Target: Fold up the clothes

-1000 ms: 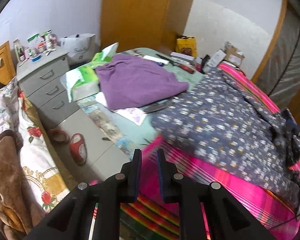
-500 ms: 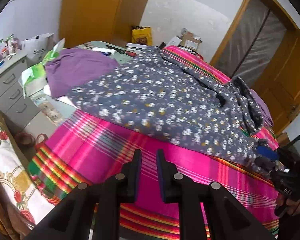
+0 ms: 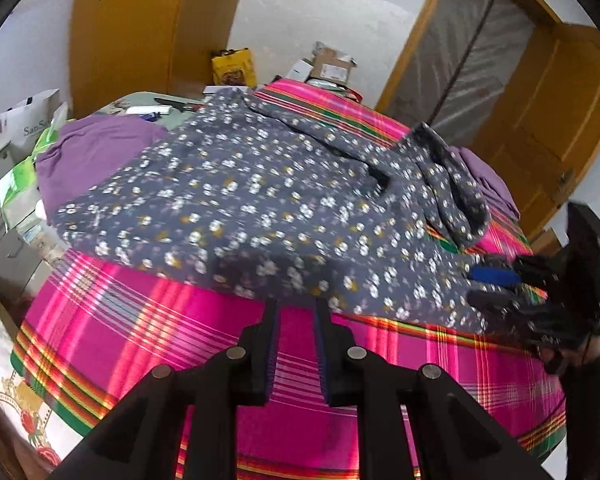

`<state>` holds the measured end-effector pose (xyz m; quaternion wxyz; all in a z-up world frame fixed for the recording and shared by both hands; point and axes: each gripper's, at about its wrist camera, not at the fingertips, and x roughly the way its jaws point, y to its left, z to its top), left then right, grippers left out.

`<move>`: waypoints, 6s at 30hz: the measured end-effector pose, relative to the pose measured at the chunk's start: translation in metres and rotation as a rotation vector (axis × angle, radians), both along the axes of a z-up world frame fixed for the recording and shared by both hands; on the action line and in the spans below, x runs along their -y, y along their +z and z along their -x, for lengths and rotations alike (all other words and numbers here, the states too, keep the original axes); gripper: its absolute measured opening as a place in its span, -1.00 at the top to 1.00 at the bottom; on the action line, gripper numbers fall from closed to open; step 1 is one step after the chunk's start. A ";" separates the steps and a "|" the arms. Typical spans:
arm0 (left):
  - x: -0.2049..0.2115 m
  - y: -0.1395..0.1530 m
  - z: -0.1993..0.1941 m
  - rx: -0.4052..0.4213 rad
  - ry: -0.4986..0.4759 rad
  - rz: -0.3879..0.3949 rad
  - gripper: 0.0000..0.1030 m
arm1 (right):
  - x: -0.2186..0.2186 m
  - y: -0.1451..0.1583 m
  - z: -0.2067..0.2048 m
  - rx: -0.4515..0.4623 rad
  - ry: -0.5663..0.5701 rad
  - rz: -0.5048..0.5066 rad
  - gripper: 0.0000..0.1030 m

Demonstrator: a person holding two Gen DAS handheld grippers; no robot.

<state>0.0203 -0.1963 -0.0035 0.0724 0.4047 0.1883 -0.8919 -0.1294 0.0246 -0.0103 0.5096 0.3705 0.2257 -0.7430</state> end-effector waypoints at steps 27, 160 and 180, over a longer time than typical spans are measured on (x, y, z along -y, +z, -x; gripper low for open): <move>-0.009 0.002 -0.017 0.017 0.033 0.065 0.68 | -0.023 0.005 -0.103 -0.026 0.035 0.099 0.40; 0.167 -0.037 -0.057 -0.065 0.393 -0.161 0.95 | 0.017 -0.022 -0.137 -0.103 0.036 -0.031 0.84; 0.033 -0.002 -0.027 -0.104 0.041 -0.124 0.95 | -0.114 0.015 -0.017 -0.209 -0.420 -0.044 0.64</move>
